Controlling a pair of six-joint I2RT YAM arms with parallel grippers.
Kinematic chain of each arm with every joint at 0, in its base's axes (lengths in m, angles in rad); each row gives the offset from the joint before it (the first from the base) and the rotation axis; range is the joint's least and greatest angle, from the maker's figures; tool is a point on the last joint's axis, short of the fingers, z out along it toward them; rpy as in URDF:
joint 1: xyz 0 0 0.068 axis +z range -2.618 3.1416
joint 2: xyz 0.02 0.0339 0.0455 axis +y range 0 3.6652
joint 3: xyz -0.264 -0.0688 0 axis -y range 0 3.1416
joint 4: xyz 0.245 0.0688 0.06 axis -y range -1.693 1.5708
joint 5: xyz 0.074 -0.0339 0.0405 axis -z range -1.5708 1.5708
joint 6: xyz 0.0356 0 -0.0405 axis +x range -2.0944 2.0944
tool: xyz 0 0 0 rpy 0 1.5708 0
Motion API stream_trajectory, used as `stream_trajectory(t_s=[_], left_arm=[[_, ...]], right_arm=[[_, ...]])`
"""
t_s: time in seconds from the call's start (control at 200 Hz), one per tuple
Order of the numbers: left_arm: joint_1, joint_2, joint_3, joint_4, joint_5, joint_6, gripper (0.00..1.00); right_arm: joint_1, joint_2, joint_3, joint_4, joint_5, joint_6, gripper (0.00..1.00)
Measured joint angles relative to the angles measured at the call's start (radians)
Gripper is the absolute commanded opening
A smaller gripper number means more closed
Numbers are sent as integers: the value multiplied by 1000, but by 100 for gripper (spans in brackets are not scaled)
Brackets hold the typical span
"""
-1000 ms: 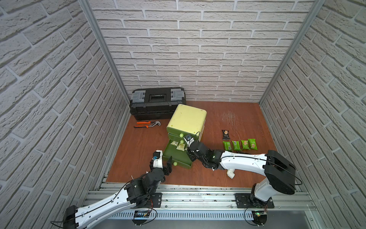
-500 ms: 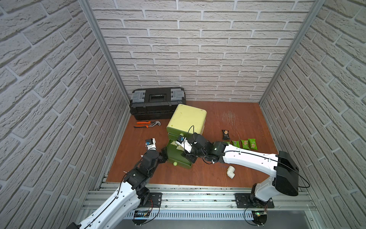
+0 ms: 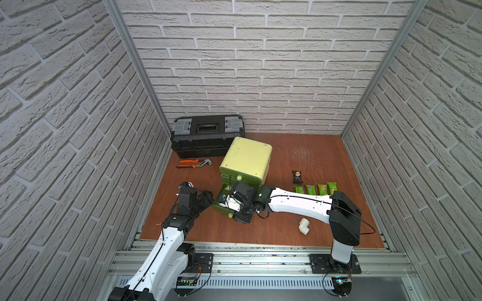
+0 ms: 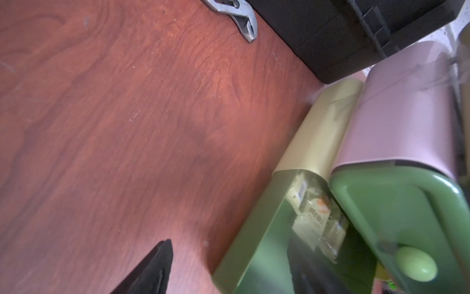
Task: Take the cookies out of the drawer
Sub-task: Close the drawer of the storage box.
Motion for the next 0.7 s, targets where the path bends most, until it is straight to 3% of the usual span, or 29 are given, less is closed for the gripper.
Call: stream_trajectory(t_s=[0.185,0.475,0.7], left_arm=[[0,-86,-42,-1,-28,-66,76],[4,-169,-86,-47,-57,-123,76],[4,-198,-119,-69,-65,-148,76]], right_arm=[[1,10,16,-20,36,-6,47],[23,51,42,-41,40,-10,24],[37,58,42,-53,31,-5,15]])
